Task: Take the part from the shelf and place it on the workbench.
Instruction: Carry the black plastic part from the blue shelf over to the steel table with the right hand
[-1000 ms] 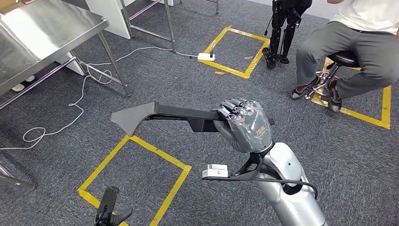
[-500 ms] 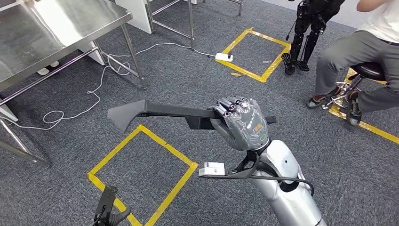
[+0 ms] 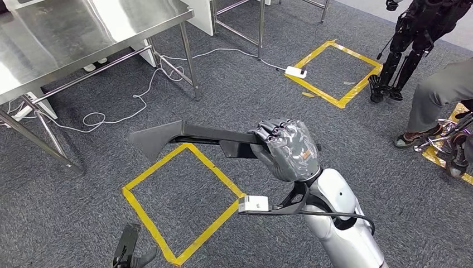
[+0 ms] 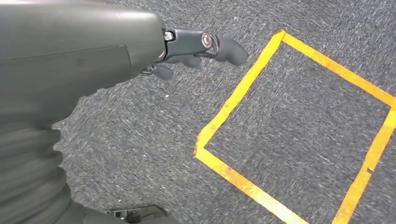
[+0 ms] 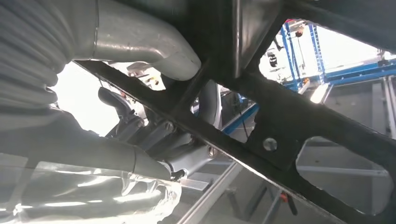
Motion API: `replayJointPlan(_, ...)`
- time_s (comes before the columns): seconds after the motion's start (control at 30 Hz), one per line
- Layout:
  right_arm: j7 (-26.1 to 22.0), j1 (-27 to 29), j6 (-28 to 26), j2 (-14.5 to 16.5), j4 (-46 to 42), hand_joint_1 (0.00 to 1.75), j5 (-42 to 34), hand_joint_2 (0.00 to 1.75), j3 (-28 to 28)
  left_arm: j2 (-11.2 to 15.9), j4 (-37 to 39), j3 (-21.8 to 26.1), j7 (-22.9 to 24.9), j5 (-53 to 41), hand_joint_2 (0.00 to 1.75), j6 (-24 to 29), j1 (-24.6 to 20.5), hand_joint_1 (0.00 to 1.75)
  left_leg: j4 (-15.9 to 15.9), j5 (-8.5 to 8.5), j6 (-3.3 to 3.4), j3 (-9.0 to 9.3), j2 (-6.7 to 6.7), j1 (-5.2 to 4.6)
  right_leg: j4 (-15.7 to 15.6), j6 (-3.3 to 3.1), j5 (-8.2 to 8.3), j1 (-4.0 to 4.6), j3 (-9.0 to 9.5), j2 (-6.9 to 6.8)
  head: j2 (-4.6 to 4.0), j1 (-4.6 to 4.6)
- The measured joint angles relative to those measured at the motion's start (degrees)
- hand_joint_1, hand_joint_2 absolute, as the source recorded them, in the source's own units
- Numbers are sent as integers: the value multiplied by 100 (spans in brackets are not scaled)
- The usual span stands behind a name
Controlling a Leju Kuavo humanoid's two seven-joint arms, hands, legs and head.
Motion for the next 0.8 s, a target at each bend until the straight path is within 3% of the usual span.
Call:
replayJointPlan(0.1,2,-16,2,19,-9,166,-4,175,4,12,1,-1,-1,-8,175,3,20,0,298,-211,-72,-143,201,24,-10,-128,13,-16,8,-98,-1,-30)
replayJointPlan(0.17,2,-20,2,23,-16,166,-5,175,4,8,1,-2,-1,-14,175,3,16,0,548,-369,-99,-258,339,26,-10,-174,12,-1,11,-132,-1,-56)
replayJointPlan(0.33,2,-20,3,23,-17,166,-5,175,5,8,1,-2,-1,-15,175,3,16,0,612,-403,-103,-288,353,28,-10,-178,12,3,10,-139,-1,-58)
replayJointPlan(0.4,2,-8,18,22,-17,166,-6,175,9,8,2,-2,1,-29,175,3,22,0,1161,-579,-114,-566,410,37,-9,-191,5,27,4,-228,-1,-57)
replayJointPlan(0.43,2,-6,25,22,-17,166,-8,175,14,8,2,-1,2,-37,175,4,25,0,1222,-540,-97,-596,447,38,-9,-200,-2,45,7,-296,-1,-56)
replayJointPlan(0.47,2,-9,33,23,-23,166,-10,175,19,10,2,-1,2,-46,175,5,23,0,1067,-450,-53,-519,551,6,-12,-205,-13,80,11,-390,-1,-55)
replayJointPlan(0.5,2,-22,36,27,-31,166,-11,175,26,12,2,1,1,-50,175,6,23,0,630,-258,10,-306,593,-35,-37,-188,-18,107,36,-487,0,-56)
replayJointPlan(0.53,2,-42,39,32,-40,166,-14,175,31,11,1,2,0,-52,175,9,21,0,199,-85,81,-83,614,-57,29,-175,-72,132,21,-491,0,-51)
replayJointPlan(0.57,2,-61,44,35,-50,166,-15,175,35,11,1,4,-1,-55,175,12,18,0,-42,-15,135,40,614,-75,191,-171,-167,151,-43,-455,0,-41)
replayJointPlan(0.63,2,-68,56,33,-52,166,-15,175,43,6,1,15,1,-64,175,16,20,0,-114,36,181,80,463,-45,890,-203,-482,147,-371,-272,-1,-10)
replayJointPlan(0.7,2,-48,67,19,-45,166,-14,175,52,5,2,28,3,-78,175,15,31,0,-110,35,186,73,340,-50,1496,-201,-673,141,-695,-221,-1,15)
replayJointPlan(0.73,2,-43,69,13,-43,166,-14,175,55,3,3,36,4,-85,175,15,38,0,-107,35,185,74,274,-50,1517,-162,-636,141,-727,-211,-1,23)
replayJointPlan(0.8,2,-46,71,3,-43,166,-15,175,57,2,3,51,6,-96,175,16,46,0,-97,29,174,87,143,-50,908,-57,-321,129,-465,-155,-1,30)
